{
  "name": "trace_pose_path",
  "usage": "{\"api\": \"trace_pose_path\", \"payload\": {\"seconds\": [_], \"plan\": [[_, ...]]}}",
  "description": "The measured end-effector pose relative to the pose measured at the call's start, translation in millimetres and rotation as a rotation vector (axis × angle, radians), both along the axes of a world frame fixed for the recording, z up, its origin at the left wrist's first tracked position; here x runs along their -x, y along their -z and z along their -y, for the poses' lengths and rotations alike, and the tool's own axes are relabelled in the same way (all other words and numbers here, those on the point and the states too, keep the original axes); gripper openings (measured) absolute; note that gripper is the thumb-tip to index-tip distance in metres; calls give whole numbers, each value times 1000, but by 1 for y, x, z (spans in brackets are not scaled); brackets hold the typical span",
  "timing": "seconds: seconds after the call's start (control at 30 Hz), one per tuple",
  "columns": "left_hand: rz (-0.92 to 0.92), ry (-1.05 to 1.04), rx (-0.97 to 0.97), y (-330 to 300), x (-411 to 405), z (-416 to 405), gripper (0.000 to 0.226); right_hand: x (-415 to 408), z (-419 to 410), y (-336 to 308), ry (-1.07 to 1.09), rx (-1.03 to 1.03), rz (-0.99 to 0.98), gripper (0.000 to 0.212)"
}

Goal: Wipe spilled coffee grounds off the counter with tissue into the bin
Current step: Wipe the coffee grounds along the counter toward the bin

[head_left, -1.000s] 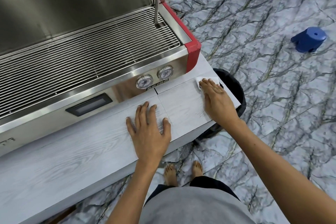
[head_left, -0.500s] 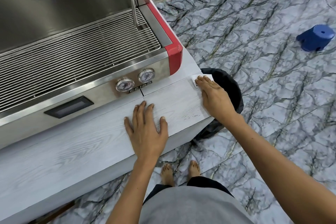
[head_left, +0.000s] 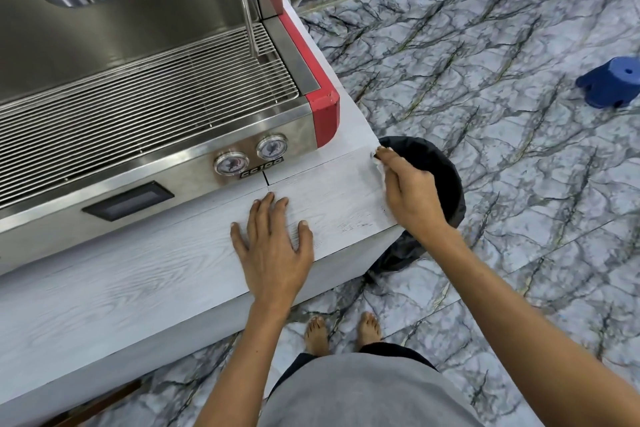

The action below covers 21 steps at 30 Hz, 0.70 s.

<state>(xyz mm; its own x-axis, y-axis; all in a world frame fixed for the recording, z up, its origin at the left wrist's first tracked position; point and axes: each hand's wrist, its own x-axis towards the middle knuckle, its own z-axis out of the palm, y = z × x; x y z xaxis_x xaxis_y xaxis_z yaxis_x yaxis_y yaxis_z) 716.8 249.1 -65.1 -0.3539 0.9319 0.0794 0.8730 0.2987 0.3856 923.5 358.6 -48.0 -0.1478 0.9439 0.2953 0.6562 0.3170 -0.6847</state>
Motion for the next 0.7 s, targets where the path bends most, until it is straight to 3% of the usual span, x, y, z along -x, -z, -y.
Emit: {"api": "trace_pose_path", "payload": {"seconds": [0.23, 0.43, 0.7], "plan": [[1, 5, 3, 0, 0, 0, 54, 40, 41, 24, -239, -94, 209, 37], [-9, 5, 2, 2, 1, 0, 52, 49, 60, 35, -230, -135, 335, 42], [-8, 10, 11, 2, 1, 0, 54, 27, 55, 41, -189, -123, 320, 41]]}}
